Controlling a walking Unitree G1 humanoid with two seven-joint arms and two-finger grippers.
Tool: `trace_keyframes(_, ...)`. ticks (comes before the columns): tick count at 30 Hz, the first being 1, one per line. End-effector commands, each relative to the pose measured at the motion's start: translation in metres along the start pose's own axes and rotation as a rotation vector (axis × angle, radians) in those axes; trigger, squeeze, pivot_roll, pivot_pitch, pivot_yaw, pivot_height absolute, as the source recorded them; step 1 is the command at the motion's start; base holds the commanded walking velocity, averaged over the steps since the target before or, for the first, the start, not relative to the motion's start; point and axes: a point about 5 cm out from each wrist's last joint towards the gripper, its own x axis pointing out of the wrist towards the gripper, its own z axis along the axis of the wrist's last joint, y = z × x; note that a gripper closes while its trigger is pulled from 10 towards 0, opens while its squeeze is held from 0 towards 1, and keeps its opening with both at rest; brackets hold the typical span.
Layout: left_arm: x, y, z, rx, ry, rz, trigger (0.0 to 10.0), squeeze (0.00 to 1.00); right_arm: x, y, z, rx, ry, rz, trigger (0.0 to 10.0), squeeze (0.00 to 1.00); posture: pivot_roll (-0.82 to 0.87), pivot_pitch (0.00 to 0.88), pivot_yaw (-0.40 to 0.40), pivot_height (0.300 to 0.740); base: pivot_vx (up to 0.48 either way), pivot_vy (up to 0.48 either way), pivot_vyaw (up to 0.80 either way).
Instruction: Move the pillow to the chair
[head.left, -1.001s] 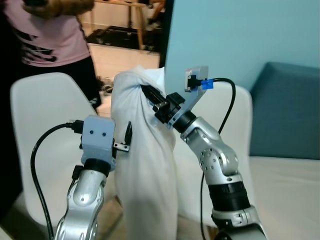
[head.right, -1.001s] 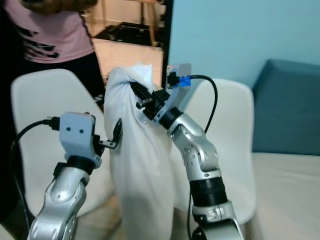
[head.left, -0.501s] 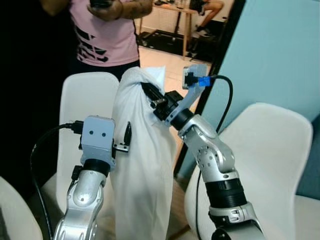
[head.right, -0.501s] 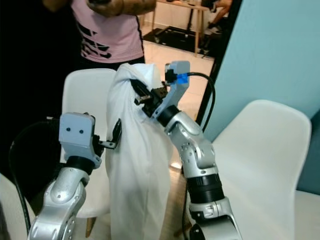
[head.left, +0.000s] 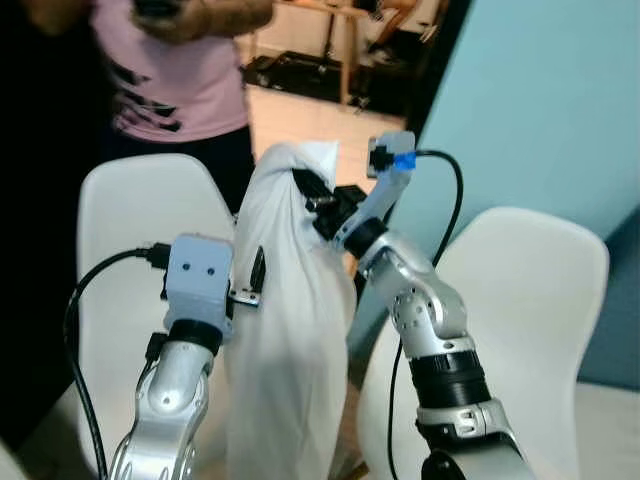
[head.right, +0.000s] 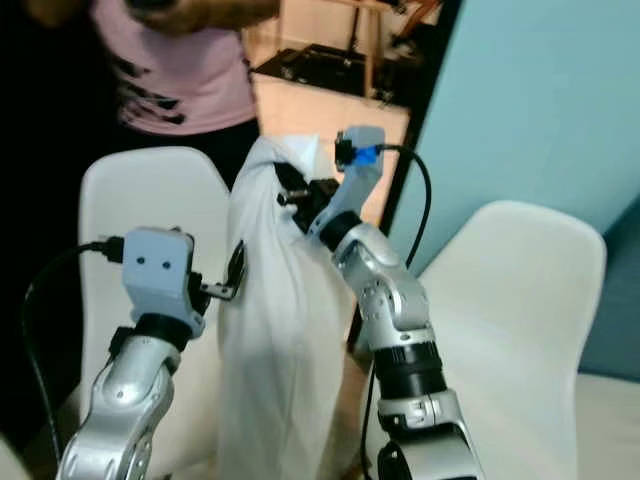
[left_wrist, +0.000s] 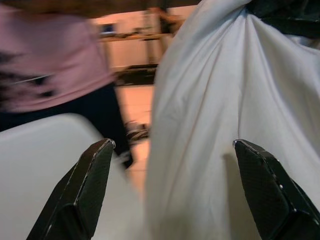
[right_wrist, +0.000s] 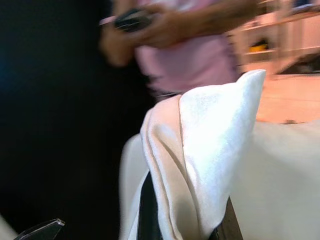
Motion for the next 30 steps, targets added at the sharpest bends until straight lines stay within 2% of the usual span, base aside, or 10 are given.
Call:
trace_keyframes(1,-0.001,-0.004,-0.002,-0.004,0.003,-0.017,10.0,0.0,0.001,-0.004,0.024,-0.044,-0.098,-0.032,10.0,0.0,0.11,0.0,-0.105,0.74,0.319,0.0,-0.74)
trace_keyframes(6,-0.001,-0.004,-0.002,-0.005,0.004,-0.017,10.0,0.0,0.0,-0.012,0.024,-0.069,-0.085,-0.087,10.0,0.0,0.11,0.0,-0.106,0.74,0.298,0.0,-0.74)
trace_keyframes(9,-0.001,-0.004,-0.002,-0.011,0.008,-0.019,10.0,0.0,-0.001,-0.018,0.022,-0.092,-0.063,-0.134,10.0,0.0,0.11,0.0,-0.105,0.74,0.0,0.0,-0.74)
trace_keyframes(14,-0.002,-0.006,-0.002,-0.006,0.01,-0.041,10.0,0.0,-0.006,-0.036,0.01,-0.15,0.038,-0.244,10.0,0.0,0.1,0.0,-0.107,0.74,0.0,0.0,-0.75)
trace_keyframes(18,-0.002,-0.007,-0.001,-0.003,0.006,-0.047,10.0,0.0,-0.007,-0.039,0.007,-0.162,0.06,-0.269,10.0,0.0,0.1,0.0,-0.106,0.74,0.0,0.0,-0.75)
trace_keyframes(22,-0.002,-0.009,-0.001,-0.001,0.004,-0.059,10.0,0.0,-0.018,-0.067,-0.003,-0.263,0.151,-0.455,10.0,0.0,0.1,0.0,-0.106,0.74,0.0,-0.476,0.0)
trace_keyframes(25,-0.002,-0.009,-0.001,-0.002,0.004,-0.058,10.0,0.0,-0.021,-0.072,-0.005,-0.281,0.169,-0.487,10.0,0.0,0.1,0.0,-0.106,0.74,0.0,-0.42,0.0)
trace_keyframes(27,-0.002,-0.009,0.0,-0.004,0.001,-0.054,10.0,0.0,-0.029,-0.087,-0.01,-0.33,0.231,-0.589,10.0,0.0,0.11,0.0,-0.109,0.74,0.0,0.0,0.0)
trace_keyframes(29,-0.002,-0.009,0.0,-0.004,0.001,-0.054,10.0,0.0,-0.029,-0.087,-0.01,-0.33,0.231,-0.589,10.0,0.0,0.11,0.0,-0.109,0.74,0.0,0.0,0.0)
trace_keyframes(30,-0.002,-0.008,0.0,-0.005,-0.001,-0.052,10.0,0.0,-0.035,-0.096,-0.018,-0.366,0.309,-0.632,10.0,0.0,0.11,0.0,-0.11,0.74,0.0,0.0,0.0)
